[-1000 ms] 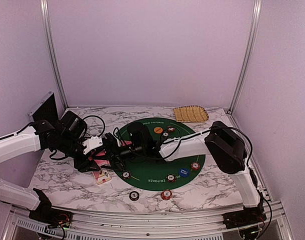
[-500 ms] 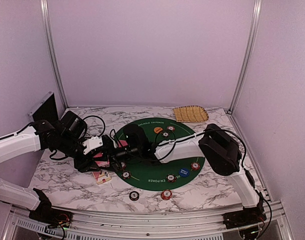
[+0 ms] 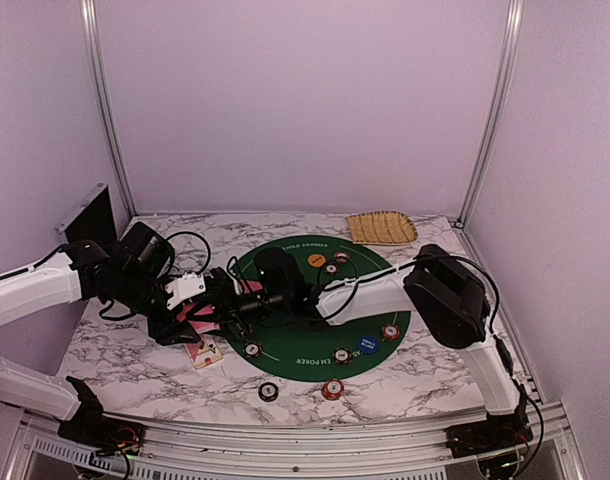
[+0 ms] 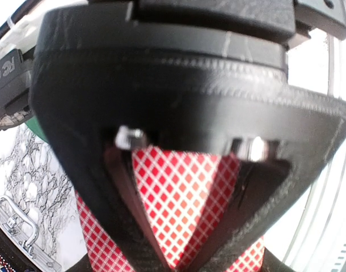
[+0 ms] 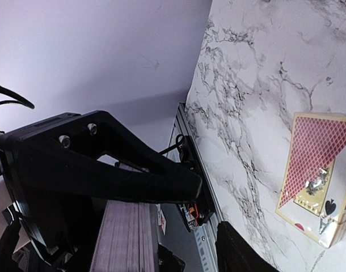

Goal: Distribute texas hold em gaming equipment

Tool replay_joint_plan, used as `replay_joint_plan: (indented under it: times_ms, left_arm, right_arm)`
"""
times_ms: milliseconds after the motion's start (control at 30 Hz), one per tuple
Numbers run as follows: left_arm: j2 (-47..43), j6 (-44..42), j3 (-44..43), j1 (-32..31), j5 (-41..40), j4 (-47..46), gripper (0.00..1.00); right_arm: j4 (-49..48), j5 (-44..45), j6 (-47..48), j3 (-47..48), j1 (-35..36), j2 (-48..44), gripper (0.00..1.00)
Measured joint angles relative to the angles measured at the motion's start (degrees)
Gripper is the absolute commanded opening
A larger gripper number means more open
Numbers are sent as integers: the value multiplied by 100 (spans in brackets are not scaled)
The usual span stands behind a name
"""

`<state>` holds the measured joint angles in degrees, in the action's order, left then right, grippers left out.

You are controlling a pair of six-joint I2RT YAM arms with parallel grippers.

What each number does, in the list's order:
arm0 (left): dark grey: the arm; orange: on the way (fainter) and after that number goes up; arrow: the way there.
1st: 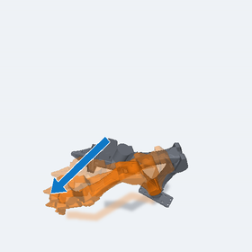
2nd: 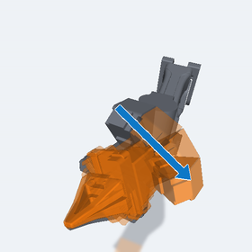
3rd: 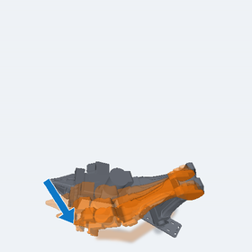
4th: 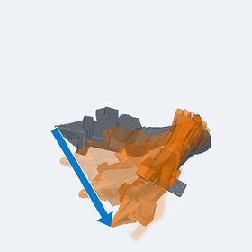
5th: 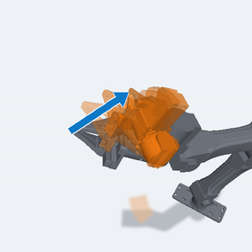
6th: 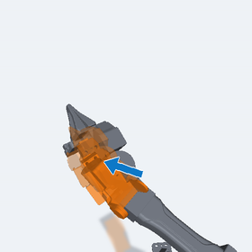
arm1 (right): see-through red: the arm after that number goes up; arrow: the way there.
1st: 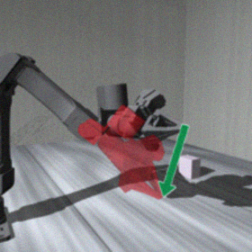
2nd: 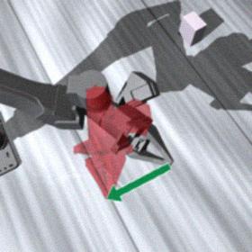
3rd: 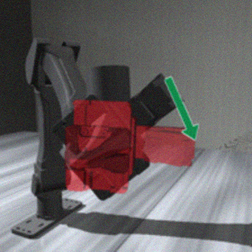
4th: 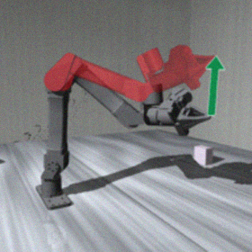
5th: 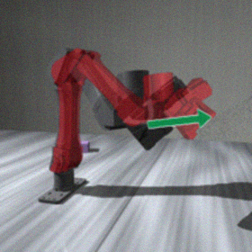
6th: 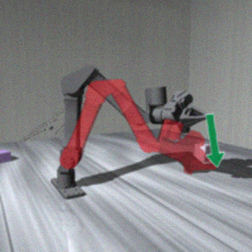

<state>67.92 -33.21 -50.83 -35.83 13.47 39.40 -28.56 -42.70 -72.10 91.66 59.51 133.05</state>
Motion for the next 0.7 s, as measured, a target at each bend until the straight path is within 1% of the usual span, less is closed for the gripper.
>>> replay_joint_plan:
  times_ms: [433, 633, 700]
  left_arm:
    - [0, -2, 0, 0, -2, -7, 3]
    - [0, -4, 0, 0, -22, -4, 3]
    - [0, -4, 0, 0, -39, -4, 4]
  right_arm:
    - [-15, 81, 74, -492, -129, -428, 41]
    - [-26, 81, 85, -608, -173, -546, 33]
    - [-26, 83, 87, -667, -179, -605, 27]
